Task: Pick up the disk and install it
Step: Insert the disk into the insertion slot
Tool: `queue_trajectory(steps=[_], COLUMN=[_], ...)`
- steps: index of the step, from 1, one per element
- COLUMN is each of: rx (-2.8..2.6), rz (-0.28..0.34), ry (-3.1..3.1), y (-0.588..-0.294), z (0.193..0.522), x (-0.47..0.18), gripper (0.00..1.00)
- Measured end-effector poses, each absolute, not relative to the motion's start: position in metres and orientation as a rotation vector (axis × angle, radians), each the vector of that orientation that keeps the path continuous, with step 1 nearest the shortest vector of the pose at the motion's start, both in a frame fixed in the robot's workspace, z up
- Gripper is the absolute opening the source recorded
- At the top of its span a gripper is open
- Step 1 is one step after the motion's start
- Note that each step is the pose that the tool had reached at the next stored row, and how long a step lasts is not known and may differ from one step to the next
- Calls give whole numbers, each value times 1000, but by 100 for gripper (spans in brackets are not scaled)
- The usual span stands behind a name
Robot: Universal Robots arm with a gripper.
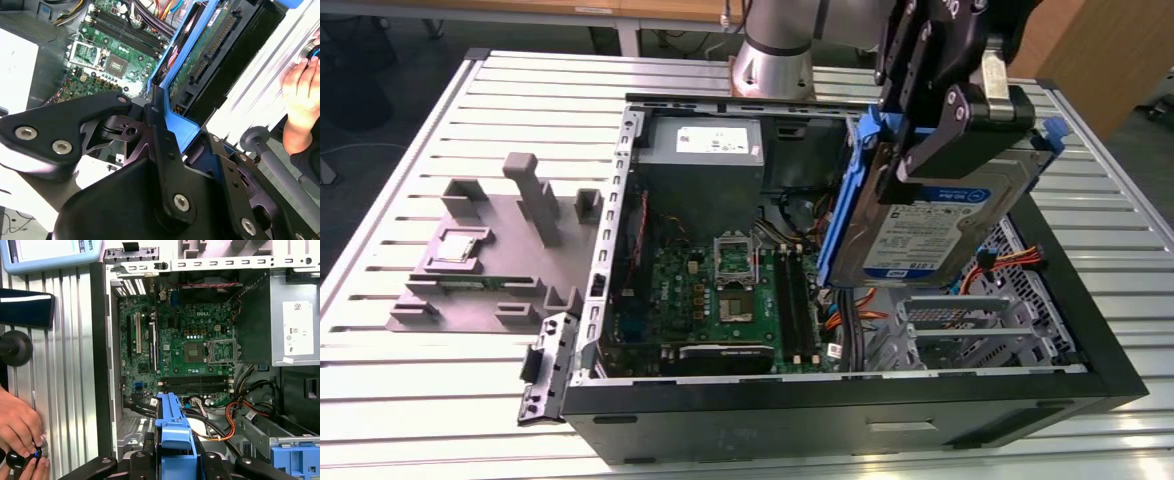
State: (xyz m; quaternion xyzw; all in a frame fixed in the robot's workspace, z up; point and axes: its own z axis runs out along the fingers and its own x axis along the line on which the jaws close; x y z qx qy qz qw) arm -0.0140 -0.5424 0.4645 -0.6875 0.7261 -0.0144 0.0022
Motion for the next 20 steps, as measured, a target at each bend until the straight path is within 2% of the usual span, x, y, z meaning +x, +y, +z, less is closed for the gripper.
queue_trajectory(steps=[20], rx=[-2157], rz=[-45], ry=[2278], y=[-557], z=[457], x=[11], gripper=[37])
